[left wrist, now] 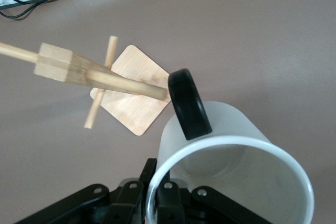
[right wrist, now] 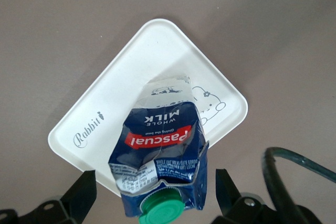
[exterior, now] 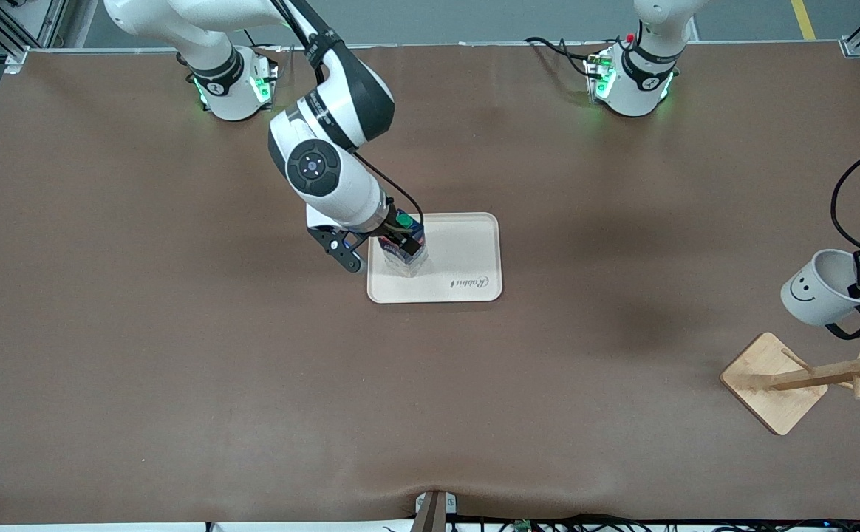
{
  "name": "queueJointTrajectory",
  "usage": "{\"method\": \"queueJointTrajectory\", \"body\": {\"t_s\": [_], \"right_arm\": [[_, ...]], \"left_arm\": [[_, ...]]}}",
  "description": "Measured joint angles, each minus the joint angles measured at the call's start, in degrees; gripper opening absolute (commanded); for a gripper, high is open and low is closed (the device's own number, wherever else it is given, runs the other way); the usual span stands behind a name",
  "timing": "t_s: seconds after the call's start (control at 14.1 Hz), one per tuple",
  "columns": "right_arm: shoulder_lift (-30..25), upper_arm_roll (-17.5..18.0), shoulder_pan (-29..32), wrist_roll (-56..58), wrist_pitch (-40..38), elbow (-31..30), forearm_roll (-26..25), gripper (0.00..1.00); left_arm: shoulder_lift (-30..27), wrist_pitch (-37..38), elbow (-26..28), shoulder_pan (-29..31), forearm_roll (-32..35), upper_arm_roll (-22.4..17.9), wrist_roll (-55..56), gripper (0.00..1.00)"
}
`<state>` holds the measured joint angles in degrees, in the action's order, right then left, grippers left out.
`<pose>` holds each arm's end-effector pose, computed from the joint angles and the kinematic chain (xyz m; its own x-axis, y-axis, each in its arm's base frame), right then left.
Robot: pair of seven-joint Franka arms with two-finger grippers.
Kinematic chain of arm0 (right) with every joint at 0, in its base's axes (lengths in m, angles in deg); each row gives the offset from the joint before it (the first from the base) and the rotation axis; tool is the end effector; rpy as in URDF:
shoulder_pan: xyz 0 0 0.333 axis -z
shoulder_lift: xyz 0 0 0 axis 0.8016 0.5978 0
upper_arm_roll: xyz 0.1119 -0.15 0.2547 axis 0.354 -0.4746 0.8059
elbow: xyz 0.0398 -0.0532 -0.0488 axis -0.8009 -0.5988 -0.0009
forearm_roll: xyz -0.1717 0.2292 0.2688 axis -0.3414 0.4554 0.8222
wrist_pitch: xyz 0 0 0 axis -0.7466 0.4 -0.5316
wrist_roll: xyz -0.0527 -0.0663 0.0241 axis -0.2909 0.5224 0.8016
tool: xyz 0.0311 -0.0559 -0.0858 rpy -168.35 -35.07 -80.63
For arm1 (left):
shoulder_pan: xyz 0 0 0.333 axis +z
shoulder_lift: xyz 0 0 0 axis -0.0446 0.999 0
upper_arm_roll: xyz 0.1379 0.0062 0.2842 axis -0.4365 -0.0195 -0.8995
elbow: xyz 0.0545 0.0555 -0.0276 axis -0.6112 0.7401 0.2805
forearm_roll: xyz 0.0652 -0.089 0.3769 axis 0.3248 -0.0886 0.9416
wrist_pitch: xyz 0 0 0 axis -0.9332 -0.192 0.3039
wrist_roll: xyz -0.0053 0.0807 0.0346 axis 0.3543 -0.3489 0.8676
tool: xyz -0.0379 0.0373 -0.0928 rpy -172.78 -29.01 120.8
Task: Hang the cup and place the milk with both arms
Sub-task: 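Hang the mug handle on the stand peg while the right gripper lifts milk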
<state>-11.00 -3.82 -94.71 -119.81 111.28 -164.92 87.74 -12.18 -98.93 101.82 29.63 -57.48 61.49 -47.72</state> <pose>0.5149 0.4272 0.3592 0.6964 -0.6676 -0.2633 -0.6938 -0.7201 -0.0089 0.6308 0.1424 0.5082 0.9645 -0.2016 0.1707 -0.2034 -0.9791 -0.0068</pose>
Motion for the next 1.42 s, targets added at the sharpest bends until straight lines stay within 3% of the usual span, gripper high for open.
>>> {"method": "queueJointTrajectory", "body": {"t_s": [0.21, 0.28, 0.36, 0.43, 0.57, 0.64, 0.71, 0.78, 0.92, 1.21, 1.42], "right_arm": [[1.9, 0.0, -1.6, -0.3, 0.0, -0.1, -1.5, 1.0], [2.4, 0.0, -2.0, -1.1, 0.4, -0.1, -2.2, 0.85], [2.8, 0.0, -2.3, -1.7, 1.2, -0.2, -2.5, 0.47], [3.1, 0.0, -2.5, -2.0, 1.7, -0.2, -2.6, 0.0], [3.1, 0.0, -2.6, -2.9, 1.6, -0.1, -2.7, 0.0], [3.2, -0.2, -2.6, -3.2, 1.7, 0.0, -2.7, 0.0], [3.2, -0.4, -2.6, -3.2, 1.7, 0.1, -2.7, 0.0], [3.2, -0.6, -2.5, -3.3, 1.7, 0.3, -2.7, 0.0], [3.2, -1.0, -1.7, -4.3, -0.5, 2.5, -2.7, 0.0], [2.8, -1.2, 4.3, -4.3, -16.1, 12.2, -2.2, 0.0], [0.7, -1.4, 9.3, 6.3, -23.0, 14.8, -2.2, 0.0]], "left_arm": [[2.9, 0.0, -2.0, 1.1, 0.0, 0.0, -1.4, 0.0], [3.6, 0.0, -2.4, 1.1, 0.0, 0.0, -1.5, 0.0], [4.1, 0.0, -2.6, 1.0, 0.0, 0.0, -1.5, 0.0], [4.4, -0.1, -2.7, 1.1, 0.0, 0.0, -1.5, 0.0], [5.0, -0.3, -2.8, 1.3, 0.0, 0.0, -1.5, 0.0], [5.3, -0.6, -2.9, 1.5, 0.0, 0.0, -1.5, 0.28], [5.5, -0.9, -2.9, 1.7, 0.0, 0.0, -1.5, 0.77], [5.8, -1.1, -3.0, 1.7, 0.0, 0.0, -1.5, 1.0], [6.2, -1.1, -3.3, 1.7, -0.2, 0.1, -1.4, 1.0], [6.1, -1.1, -4.1, 1.3, -1.0, 1.6, 3.7, 1.0], [4.8, 2.2, -4.5, 1.0, -1.0, 4.2, 11.6, 1.0]]}}
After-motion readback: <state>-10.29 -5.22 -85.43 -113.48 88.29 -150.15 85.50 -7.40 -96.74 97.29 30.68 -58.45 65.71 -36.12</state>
